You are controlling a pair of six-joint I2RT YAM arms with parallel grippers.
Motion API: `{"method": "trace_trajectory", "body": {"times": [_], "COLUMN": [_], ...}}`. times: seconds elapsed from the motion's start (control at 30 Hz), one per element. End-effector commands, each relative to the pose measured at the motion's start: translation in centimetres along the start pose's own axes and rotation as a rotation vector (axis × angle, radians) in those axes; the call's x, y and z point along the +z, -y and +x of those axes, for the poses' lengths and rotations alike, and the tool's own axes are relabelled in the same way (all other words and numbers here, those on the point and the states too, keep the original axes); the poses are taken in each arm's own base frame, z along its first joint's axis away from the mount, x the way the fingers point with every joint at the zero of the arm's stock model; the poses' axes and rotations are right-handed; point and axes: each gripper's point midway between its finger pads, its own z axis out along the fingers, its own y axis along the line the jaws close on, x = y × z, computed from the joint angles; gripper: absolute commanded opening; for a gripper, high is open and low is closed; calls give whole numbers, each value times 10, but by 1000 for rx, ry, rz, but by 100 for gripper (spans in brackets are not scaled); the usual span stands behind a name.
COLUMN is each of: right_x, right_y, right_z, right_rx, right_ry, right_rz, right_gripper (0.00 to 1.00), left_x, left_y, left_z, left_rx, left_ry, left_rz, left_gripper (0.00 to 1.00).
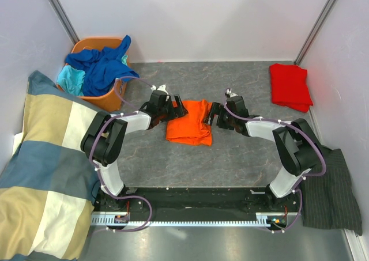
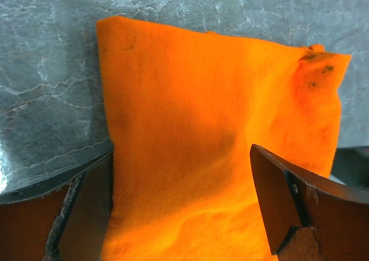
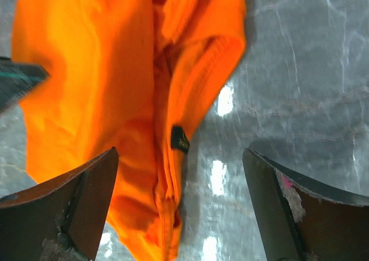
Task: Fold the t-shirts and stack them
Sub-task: Smooth out wrinkles on the folded tshirt
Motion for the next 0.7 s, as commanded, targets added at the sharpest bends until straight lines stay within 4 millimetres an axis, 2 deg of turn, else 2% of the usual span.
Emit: {"method": "trace_trajectory", "body": {"times": [0.0, 0.17, 0.27, 0.3, 0.4, 0.5, 0.67], "right_x": [6, -13, -33, -42, -54, -60, -57], "right_y": [-8, -17, -27, -30, -40, -52, -87], "right_z": [4, 1, -11, -16, -32, -42, -54], "right_rx": [30, 32, 10, 2, -30, -46, -74], "right_ry": [-34, -24, 13, 23, 56, 60, 61], "right_rz": [-64, -96, -108, -108, -114, -145, -304], "right_gripper": [98, 98, 98, 98, 98, 98, 98], "left_x": [3, 3, 3, 4, 6, 5, 6], "left_y": [-49, -47, -46, -47, -47, -49, -47], "left_z": [60, 62, 64, 66, 67, 72, 73], "left_rx": [75, 81, 85, 84, 90, 90, 89], "left_ry": [-190, -193, -195, -199, -202, -220, -223], "left_rz": [-189, -185, -187, -190, -192, -209, -213], "left_gripper": [97, 96, 90, 85, 77, 75, 61]}}
